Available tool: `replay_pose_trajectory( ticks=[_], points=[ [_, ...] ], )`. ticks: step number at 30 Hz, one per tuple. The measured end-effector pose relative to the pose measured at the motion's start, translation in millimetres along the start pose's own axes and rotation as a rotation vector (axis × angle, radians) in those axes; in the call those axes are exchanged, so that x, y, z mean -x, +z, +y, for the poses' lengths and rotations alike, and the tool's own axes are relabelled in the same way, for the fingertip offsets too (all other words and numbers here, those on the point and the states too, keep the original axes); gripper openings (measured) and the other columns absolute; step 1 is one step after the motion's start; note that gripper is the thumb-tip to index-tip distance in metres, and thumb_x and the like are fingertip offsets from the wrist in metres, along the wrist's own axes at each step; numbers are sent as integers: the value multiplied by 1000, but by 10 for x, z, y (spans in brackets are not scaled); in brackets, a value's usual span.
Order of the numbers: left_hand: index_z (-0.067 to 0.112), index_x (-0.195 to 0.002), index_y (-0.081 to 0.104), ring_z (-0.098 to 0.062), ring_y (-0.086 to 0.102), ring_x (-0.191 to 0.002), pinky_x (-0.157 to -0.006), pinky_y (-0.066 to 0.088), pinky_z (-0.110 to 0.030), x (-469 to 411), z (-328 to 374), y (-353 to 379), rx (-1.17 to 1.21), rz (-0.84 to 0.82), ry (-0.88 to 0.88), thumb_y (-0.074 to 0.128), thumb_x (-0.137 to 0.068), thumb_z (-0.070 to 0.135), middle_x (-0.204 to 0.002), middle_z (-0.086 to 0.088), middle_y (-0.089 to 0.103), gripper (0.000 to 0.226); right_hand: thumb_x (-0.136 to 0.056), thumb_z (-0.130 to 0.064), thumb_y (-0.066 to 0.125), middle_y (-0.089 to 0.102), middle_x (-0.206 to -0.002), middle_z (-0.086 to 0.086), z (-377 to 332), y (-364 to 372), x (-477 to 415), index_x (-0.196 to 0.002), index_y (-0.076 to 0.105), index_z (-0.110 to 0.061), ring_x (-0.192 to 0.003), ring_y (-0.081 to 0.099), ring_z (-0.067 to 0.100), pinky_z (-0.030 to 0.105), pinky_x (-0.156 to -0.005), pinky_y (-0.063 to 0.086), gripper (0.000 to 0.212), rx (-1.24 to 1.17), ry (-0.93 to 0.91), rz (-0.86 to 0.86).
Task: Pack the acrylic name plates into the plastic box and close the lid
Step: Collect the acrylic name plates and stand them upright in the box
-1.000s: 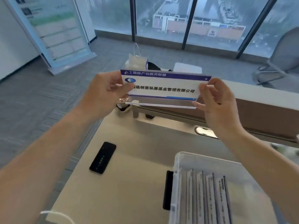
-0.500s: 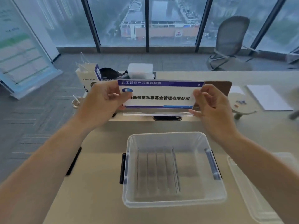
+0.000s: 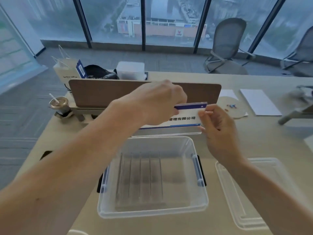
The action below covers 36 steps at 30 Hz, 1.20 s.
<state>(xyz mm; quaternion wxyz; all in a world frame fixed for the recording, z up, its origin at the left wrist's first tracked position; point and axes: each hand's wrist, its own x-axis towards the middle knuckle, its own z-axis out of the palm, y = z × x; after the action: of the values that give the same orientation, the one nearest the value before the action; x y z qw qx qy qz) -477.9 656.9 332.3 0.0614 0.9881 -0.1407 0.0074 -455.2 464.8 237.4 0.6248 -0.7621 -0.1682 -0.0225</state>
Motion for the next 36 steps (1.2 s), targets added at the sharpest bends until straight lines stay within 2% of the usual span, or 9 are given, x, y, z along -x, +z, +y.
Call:
replay_pose_trajectory(
  ticks=[4,6,9,14,17,21,27,31,36],
  points=[
    [27,-109,74,-13,66,-80,-68,53,-26,-237,209,-24,143,83,-63,66,-99,33,-93,11,71,14,-98,-28,63,71,-101,-16,52,-339,-221,-103,60,-27,-97,68,-5,11,-72,52,6,-7,-51,62],
    [27,-110,73,-9,71,-82,-62,55,-20,-328,326,-10,304,163,-150,65,-99,31,-102,8,76,14,-92,-36,68,63,-130,-11,140,-490,-307,-123,53,-31,-123,62,10,28,-91,55,35,-110,10,26],
    [29,-102,65,-4,75,-77,-51,58,-16,-368,480,35,551,306,-301,63,-101,32,-102,5,79,4,-92,-36,69,45,-151,-3,228,-589,-340,-145,37,-35,-128,59,17,48,-101,55,62,-275,182,-22],
    [23,-106,66,-10,76,-90,-73,65,-36,-303,519,508,774,268,-541,60,-102,32,-104,7,77,12,-101,-29,56,68,-130,4,449,-441,-92,-144,40,-29,-106,73,14,40,-77,64,46,-358,377,-225],
    [20,-108,64,-15,79,-84,-67,66,-39,-196,488,903,869,106,-665,59,-103,32,-102,1,79,14,-102,-26,55,71,-124,3,727,-315,187,-145,40,-28,-98,75,10,31,-67,62,45,-328,547,-228],
    [20,-124,58,-18,79,-87,-70,67,-35,-112,490,1374,1011,-134,-792,55,-105,29,-106,-4,76,21,-103,-19,53,70,-123,0,1146,-180,445,-148,37,-24,-89,76,5,28,-62,60,48,-340,777,-243],
    [16,-130,56,-16,79,-83,-70,67,-34,-64,439,2002,1125,-256,-911,53,-106,18,-102,-5,76,24,-102,-7,48,58,-144,-2,1651,76,601,-158,24,-28,-108,71,12,21,-67,60,64,-209,926,-309],
    [13,-121,59,-27,80,-81,-68,66,-48,-34,427,2379,1129,-279,-962,47,-106,12,-102,-9,77,19,-103,-8,43,70,-120,-7,1893,234,663,-139,48,-27,-78,72,-8,7,-50,49,41,-56,963,-335],
    [18,-121,60,-30,77,-88,-70,65,-52,-57,423,2922,1015,-311,-938,49,-104,14,-106,-9,76,21,-102,-3,37,64,-110,-7,2017,336,744,-150,38,-20,-87,63,5,8,-52,45,51,78,1048,-332]
  ],
)
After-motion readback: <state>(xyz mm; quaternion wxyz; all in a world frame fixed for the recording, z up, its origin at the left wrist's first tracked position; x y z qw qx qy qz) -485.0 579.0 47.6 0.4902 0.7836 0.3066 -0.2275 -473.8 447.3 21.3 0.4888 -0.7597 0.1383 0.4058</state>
